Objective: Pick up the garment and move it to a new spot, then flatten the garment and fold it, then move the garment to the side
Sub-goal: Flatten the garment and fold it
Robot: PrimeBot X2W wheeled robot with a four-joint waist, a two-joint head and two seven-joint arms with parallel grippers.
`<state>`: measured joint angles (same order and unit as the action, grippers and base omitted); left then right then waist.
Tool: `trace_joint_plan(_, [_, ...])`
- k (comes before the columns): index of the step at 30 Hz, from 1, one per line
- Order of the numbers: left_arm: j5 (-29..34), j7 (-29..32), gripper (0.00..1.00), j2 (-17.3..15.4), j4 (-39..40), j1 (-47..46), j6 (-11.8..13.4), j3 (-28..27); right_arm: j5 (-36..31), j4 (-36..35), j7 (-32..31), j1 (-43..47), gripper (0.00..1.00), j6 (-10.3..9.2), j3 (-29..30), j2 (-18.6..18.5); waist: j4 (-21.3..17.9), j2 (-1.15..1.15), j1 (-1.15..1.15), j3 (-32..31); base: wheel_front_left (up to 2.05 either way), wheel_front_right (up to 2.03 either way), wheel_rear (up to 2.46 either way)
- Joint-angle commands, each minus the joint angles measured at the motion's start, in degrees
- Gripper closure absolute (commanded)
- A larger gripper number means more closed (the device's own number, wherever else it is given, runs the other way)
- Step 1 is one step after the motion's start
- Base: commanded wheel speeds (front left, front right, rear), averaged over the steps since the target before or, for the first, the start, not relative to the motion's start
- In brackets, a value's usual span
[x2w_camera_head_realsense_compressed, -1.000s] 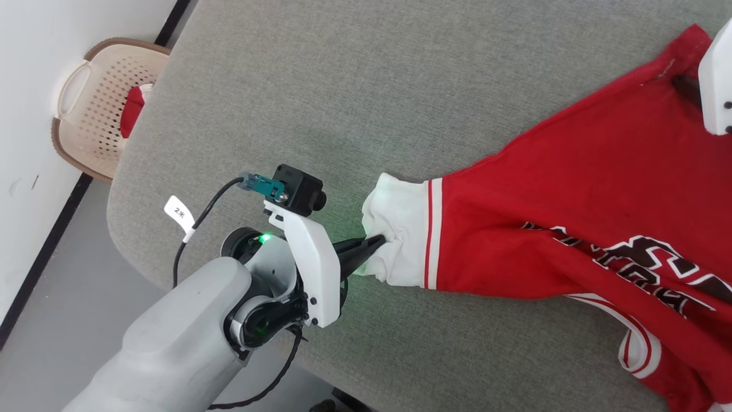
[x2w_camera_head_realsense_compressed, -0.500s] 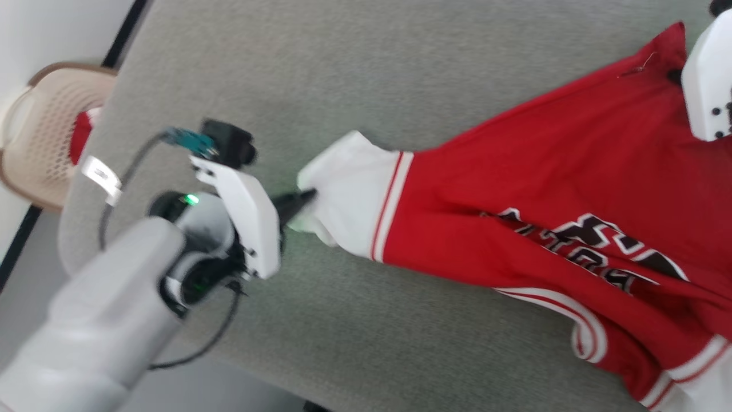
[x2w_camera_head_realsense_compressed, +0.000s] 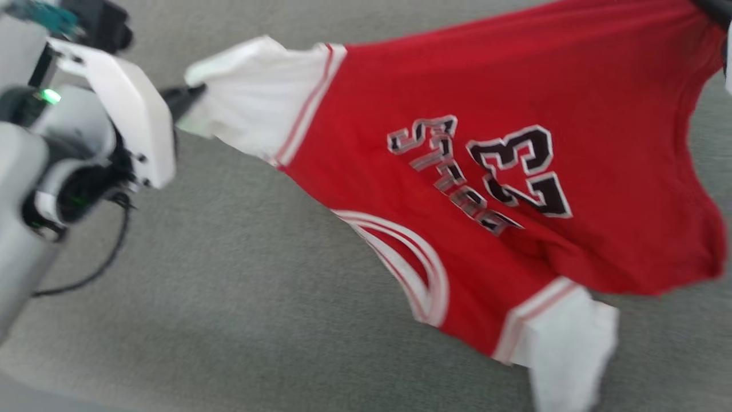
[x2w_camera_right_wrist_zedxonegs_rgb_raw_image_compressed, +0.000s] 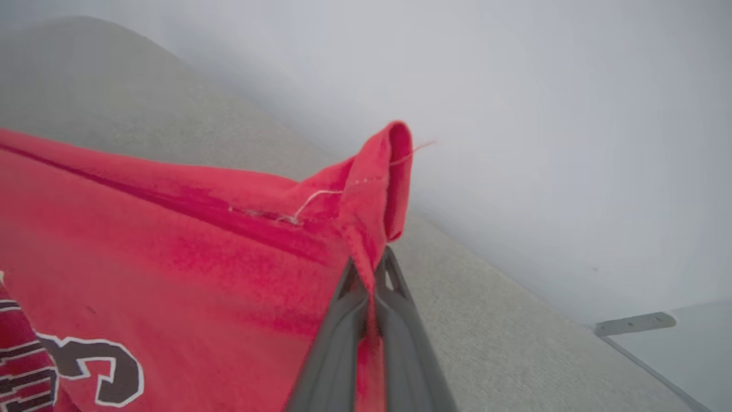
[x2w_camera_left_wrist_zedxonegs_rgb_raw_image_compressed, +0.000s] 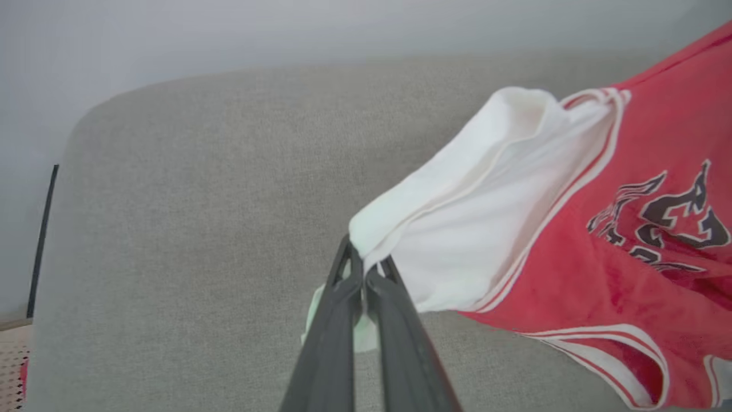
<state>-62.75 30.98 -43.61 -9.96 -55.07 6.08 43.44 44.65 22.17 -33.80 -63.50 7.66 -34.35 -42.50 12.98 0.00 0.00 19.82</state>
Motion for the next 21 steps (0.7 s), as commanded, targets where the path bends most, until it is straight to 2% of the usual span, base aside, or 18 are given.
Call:
trace_joint_plan(1, [0.82, 0.26, 1.00, -1.01, -0.36, -0.56, 0.63, -0.48, -0.32, -0.15, 0.19, 0.82, 1.00, -0.30, 0.51, -0.26, -2.25, 0.00, 0.00, -1.84, 0.00, 0.00, 0.00])
trace_joint_plan(6, [1.58, 2.59, 1.00, -3.37, 0.49, -4.23, 1.69, -1.42, -1.81, -4.80, -0.29, 2.14, 1.00, -0.30, 4.95, 0.63, -5.16, 0.00, 0.00, -3.72, 0.00, 0.00, 0.00])
trace_joint_plan(11, [3.42, 3.31, 1.00, -3.85, 0.42, -7.93, 0.92, -1.62, -4.56, -9.58, -2.45, 3.56, 1.00, -0.30, 9.45, 1.80, -7.03, 0.00, 0.00, -4.87, 0.00, 0.00, 0.00])
trace_joint_plan(16, [6.72, 0.89, 1.00, -1.56, -2.87, -13.05, -0.72, -1.19, -9.34, -11.48, -2.85, 3.94, 1.00, -0.30, 14.24, 4.64, -8.01, 0.00, 0.00, -4.52, 0.00, 0.00, 0.00])
trace_joint_plan(21, [11.33, -5.22, 1.00, 2.73, -10.53, -19.98, -3.30, -0.91, -15.83, -8.58, 0.32, 1.74, 1.00, -0.30, 15.66, 8.56, -8.66, 0.00, 0.00, -3.03, 0.00, 0.00, 0.00])
